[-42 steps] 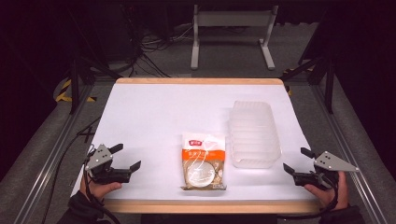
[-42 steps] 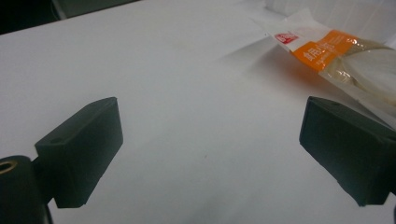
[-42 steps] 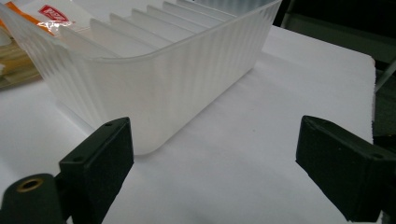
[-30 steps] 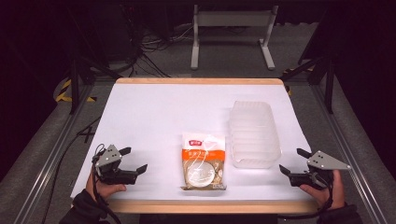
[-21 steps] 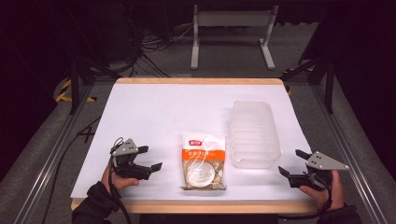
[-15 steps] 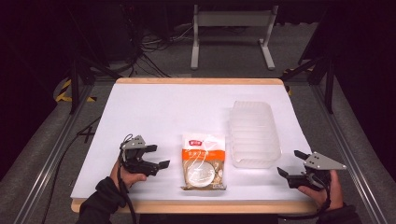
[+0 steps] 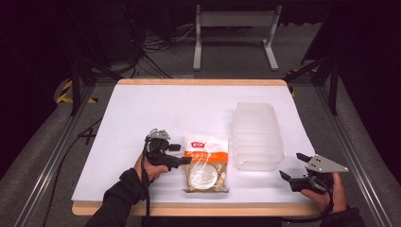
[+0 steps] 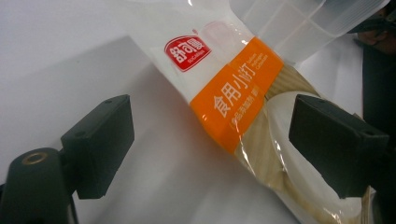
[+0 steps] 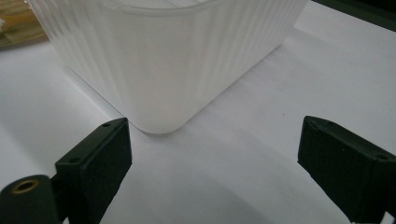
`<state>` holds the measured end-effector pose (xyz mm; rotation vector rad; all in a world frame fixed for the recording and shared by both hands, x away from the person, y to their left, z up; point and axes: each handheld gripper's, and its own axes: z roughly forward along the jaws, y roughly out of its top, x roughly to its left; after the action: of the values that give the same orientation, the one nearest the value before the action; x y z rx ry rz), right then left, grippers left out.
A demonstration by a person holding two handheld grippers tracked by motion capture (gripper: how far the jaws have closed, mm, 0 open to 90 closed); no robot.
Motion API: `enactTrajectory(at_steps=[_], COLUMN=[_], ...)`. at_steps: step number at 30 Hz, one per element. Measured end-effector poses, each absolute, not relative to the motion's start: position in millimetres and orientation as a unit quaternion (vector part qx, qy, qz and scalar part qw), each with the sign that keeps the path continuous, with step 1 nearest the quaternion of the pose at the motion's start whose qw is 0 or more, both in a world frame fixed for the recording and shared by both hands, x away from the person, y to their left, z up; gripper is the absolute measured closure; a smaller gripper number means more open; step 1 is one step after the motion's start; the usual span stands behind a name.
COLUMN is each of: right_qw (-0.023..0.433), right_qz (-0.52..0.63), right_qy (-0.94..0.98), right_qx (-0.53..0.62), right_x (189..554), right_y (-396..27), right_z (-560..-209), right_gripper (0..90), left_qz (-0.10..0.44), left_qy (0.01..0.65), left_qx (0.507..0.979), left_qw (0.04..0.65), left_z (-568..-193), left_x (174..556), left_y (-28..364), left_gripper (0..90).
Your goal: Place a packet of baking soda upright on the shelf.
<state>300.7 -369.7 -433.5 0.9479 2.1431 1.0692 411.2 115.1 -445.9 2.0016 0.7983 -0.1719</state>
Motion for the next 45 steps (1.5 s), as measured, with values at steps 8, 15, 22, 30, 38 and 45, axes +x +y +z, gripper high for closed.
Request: enactTrajectory(at_steps=[8,15,22,30,38,45], right_qw=[0.279,0.276,0.275,0.273,0.274,0.273], right_qz=[0.400,0.401,0.401,0.401,0.403,0.402], right_qy=[0.798,0.798,0.799,0.799,0.798,0.800], right_qx=[0.356,0.355,0.355,0.354,0.355,0.351], right_x=[300,300,300,300,300,299], right_y=[-370,-370,-370,-369,-370,-369], right_z=[-433,-433,-433,-433,-433,-432], right_gripper=[10.6,10.6,10.6,10.6,10.6,10.6], left_qz=[-0.070,-0.092,-0.095,-0.088,-0.050,-0.017], left_qy=[0.327,0.314,0.306,0.304,0.262,0.231], left_qx=[0.823,0.823,0.827,0.818,0.813,0.815], left_qw=[0.458,0.464,0.461,0.481,0.517,0.532], left_z=[-445,-444,-448,-446,-419,-401], left_x=[425,438,445,453,438,419], left_y=[95,88,79,71,74,74], left_gripper=[17.1,20.2,31.1,63.6,89.5,89.8])
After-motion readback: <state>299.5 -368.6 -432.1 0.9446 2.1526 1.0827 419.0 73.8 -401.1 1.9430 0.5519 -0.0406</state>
